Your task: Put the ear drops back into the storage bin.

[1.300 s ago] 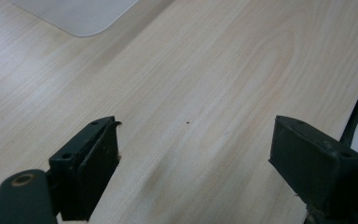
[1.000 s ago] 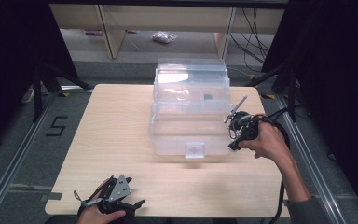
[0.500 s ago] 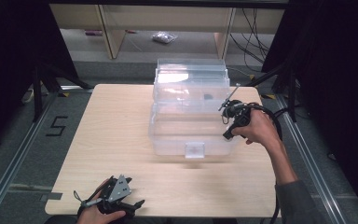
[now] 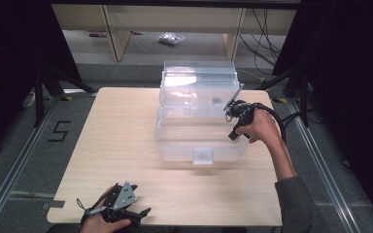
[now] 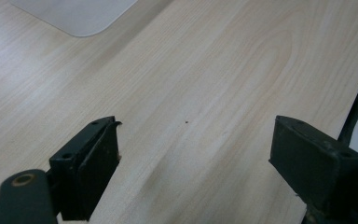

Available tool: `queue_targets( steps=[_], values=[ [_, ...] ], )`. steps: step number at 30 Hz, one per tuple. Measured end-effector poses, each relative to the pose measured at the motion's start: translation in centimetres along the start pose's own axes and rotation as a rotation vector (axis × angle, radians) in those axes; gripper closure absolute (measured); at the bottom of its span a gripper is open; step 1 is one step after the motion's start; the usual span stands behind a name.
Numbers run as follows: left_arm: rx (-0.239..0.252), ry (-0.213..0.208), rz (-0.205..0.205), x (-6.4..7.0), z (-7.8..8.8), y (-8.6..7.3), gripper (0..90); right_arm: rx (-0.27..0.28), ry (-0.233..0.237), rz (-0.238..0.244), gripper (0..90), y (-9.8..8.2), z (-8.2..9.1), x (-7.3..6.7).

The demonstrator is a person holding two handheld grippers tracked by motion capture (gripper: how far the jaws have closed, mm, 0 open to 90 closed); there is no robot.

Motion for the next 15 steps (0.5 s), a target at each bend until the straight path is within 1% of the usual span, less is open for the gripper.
queue_targets(
  steps=[1,2,3,4,5,6,7,8,9,10,11,12,13,14,15],
  values=[
    [0.004,-0.003,0.009,0.1,0.0,0.0,14.9,-0.006,-0.004,-0.022,60.1,0.0,-0.3,0.0],
    [-0.005,0.004,-0.007,0.0,0.0,-0.1,15.0,-0.012,-0.001,-0.016,60.1,0.2,-0.6,0.3],
    [-0.005,0.004,-0.007,0.0,0.0,-0.1,15.0,-0.012,-0.001,-0.016,60.1,0.2,-0.6,0.3],
    [0.002,-0.004,0.01,0.1,0.0,0.0,15.0,-0.018,-0.006,-0.025,60.1,0.2,-1.0,0.5],
    [0.002,-0.004,0.01,0.1,0.0,0.0,15.0,-0.022,-0.005,-0.027,60.1,0.2,-1.2,0.6],
    [0.002,-0.003,0.005,0.0,0.0,0.0,15.0,-0.022,-0.005,-0.027,60.1,0.2,-1.2,0.6],
    [0.0,-0.003,-0.012,-0.1,0.0,0.0,14.9,-0.028,-0.012,-0.036,60.1,0.2,-1.5,0.6],
    [0.001,-0.004,0.006,0.1,0.0,0.0,15.0,-0.036,-0.005,-0.03,60.1,0.2,-1.8,0.8],
    [-0.003,-0.008,0.01,0.1,0.0,0.0,15.0,-0.035,-0.001,-0.025,60.1,0.2,-2.1,1.0],
    [-0.004,-0.011,0.008,0.1,0.1,0.0,15.0,-0.065,-0.02,-0.06,60.1,0.1,-2.3,1.0],
    [0.004,-0.007,-0.009,0.0,0.0,0.1,15.0,-0.065,-0.02,-0.06,60.1,0.1,-2.3,1.0],
    [0.002,-0.009,-0.008,0.0,0.0,0.0,15.0,-0.063,-0.013,-0.044,60.1,0.1,-2.7,1.2],
    [-0.002,-0.014,0.008,0.1,0.1,0.0,15.0,-0.059,-0.017,-0.053,60.1,0.2,-2.9,1.2],
    [-0.002,-0.005,0.008,0.1,0.0,0.0,15.0,-0.074,-0.019,-0.058,60.1,0.1,-3.1,1.2],
    [0.001,-0.005,-0.006,0.0,0.0,0.0,15.0,-0.069,-0.015,-0.052,60.1,0.1,-3.4,1.3]
  ],
)
Point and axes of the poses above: each handheld gripper's, and its own axes: z roughly backward along the jaws, y roughly out of its top, x roughly to its right, the point moved 7 cm from there along -z, roughly forward along the jaws, and after that the axes turned 13 degrees about x, right-handed, at the moved point
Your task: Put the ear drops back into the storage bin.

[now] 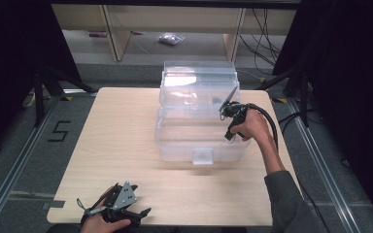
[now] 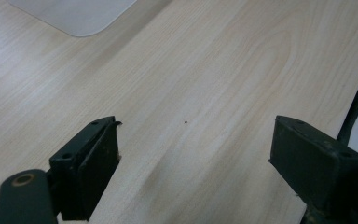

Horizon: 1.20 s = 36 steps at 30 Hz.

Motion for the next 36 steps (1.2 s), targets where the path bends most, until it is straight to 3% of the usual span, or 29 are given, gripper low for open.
queue_targets(
  steps=[3,5,10,12,13,14,16,22,23,27,28,31,33,36],
  values=[
    [-0.003,-0.002,-0.007,0.0,0.0,0.0,15.0,-0.022,0.0,-0.025,60.1,-0.1,-0.5,0.1],
    [-0.003,0.003,-0.008,-0.1,0.0,0.0,15.0,-0.035,-0.008,-0.009,60.1,-0.1,-0.9,0.3],
    [-0.001,-0.003,-0.004,0.0,0.0,0.0,15.0,-0.052,-0.004,-0.027,60.1,-0.1,-1.6,0.3],
    [0.0,-0.002,-0.003,0.0,0.0,0.0,15.0,-0.047,-0.008,0.018,60.1,0.0,-1.8,0.9],
    [-0.003,-0.003,-0.005,0.0,0.1,0.0,15.0,-0.062,-0.005,-0.036,60.1,-0.1,-1.9,0.5],
    [-0.004,-0.004,-0.007,0.0,0.1,0.0,15.0,-0.066,-0.01,-0.006,60.1,-0.1,-2.0,0.8],
    [0.0,-0.002,-0.004,0.0,0.0,0.0,15.0,-0.072,-0.007,-0.045,60.1,-0.1,-2.2,0.6],
    [-0.006,0.001,-0.013,-0.1,0.0,0.0,14.9,-0.065,-0.001,-0.058,60.1,-0.4,-3.2,0.4],
    [-0.003,0.002,0.012,0.1,0.0,-0.1,14.9,-0.066,-0.001,-0.051,60.1,-0.5,-3.3,0.5],
    [0.0,-0.003,-0.006,0.0,0.0,0.0,15.0,-0.074,0.0,-0.058,60.1,-0.6,-3.7,0.5],
    [-0.002,-0.004,-0.007,0.0,0.0,0.0,15.0,-0.064,0.009,-0.037,60.1,-0.7,-3.9,0.6],
    [-0.003,-0.003,-0.008,0.0,0.0,0.0,15.0,-0.079,0.003,-0.06,60.1,-0.8,-4.1,0.4],
    [0.001,-0.002,-0.005,0.0,0.0,0.0,15.0,-0.068,0.012,-0.017,60.1,-0.8,-4.5,0.8],
    [0.001,-0.001,-0.003,0.0,0.0,0.0,15.0,-0.093,0.005,-0.061,60.1,-0.9,-4.7,0.4]
  ],
)
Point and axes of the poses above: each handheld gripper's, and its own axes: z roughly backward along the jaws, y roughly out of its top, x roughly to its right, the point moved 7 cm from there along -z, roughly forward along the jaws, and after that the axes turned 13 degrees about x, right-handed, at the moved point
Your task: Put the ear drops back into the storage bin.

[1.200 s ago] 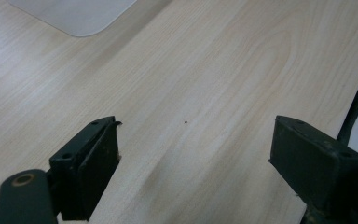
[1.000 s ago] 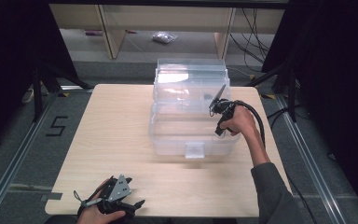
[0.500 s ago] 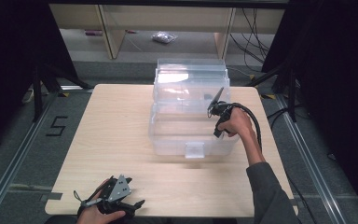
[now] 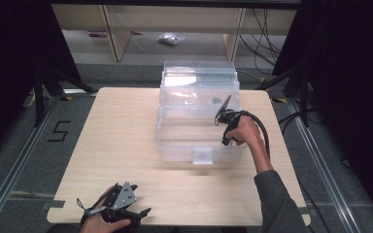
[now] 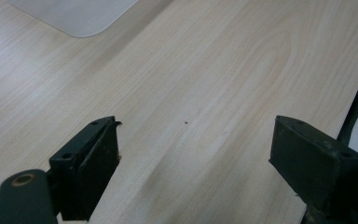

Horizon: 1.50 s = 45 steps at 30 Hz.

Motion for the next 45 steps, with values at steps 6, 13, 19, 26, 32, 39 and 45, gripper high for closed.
queue_targets(
  steps=[6,13,19,26,32,39,45],
  values=[
    [0.001,0.001,0.0,0.0,0.0,0.0,15.0,-0.006,0.002,0.023,60.1,-0.1,-0.5,0.2],
    [-0.001,0.007,-0.009,0.0,0.0,0.0,15.0,-0.013,-0.003,0.029,60.1,0.0,-0.9,0.1],
    [0.0,0.006,-0.007,0.0,0.0,0.0,15.0,-0.018,-0.003,0.035,60.0,-0.1,-1.1,0.3],
    [0.001,-0.002,-0.002,0.1,0.0,0.0,15.0,-0.03,-0.013,0.037,60.0,-0.2,-1.3,0.4],
    [0.0,-0.002,-0.001,0.0,0.0,0.0,15.0,-0.038,-0.016,0.032,59.9,-0.2,-1.5,0.3],
    [0.0,-0.002,-0.001,0.0,0.0,0.0,15.0,-0.039,-0.01,0.03,59.5,-0.4,-1.5,0.2],
    [0.0,-0.004,0.001,0.0,0.0,0.0,15.0,-0.011,-0.031,0.034,55.3,0.1,0.0,-0.1]
  ],
)
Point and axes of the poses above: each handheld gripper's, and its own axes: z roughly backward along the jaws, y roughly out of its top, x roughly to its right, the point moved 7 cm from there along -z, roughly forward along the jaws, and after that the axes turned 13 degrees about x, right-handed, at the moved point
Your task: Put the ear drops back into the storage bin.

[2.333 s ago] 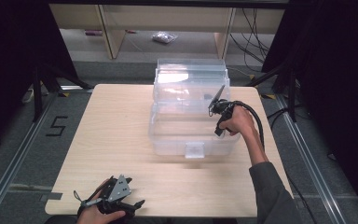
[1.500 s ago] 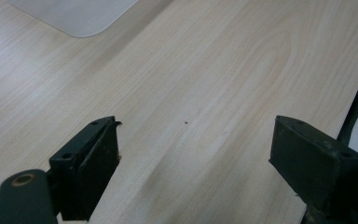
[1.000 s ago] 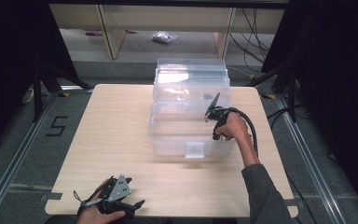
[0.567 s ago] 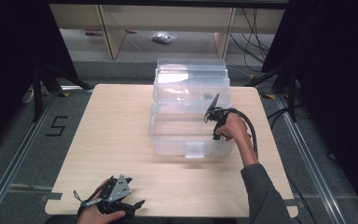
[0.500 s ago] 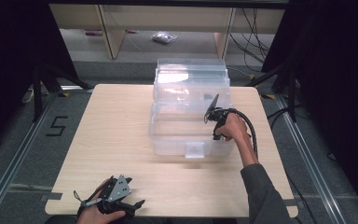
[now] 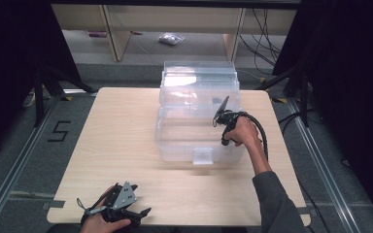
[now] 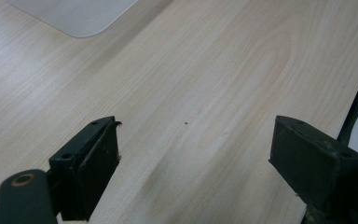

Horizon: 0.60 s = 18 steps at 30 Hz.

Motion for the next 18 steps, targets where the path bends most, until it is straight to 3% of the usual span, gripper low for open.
queue_targets(
  steps=[5,9,18],
  values=[
    [-0.002,0.002,-0.004,0.0,0.0,0.0,15.0,0.069,-0.021,0.026,49.5,0.8,1.3,0.0],
    [0.0,0.002,0.0,0.0,0.0,0.0,15.0,0.146,-0.039,0.019,45.3,1.3,3.0,-0.6],
    [-0.002,-0.003,-0.004,0.0,0.0,0.0,15.0,0.187,-0.034,0.034,41.5,1.1,4.3,-1.1]
  ],
)
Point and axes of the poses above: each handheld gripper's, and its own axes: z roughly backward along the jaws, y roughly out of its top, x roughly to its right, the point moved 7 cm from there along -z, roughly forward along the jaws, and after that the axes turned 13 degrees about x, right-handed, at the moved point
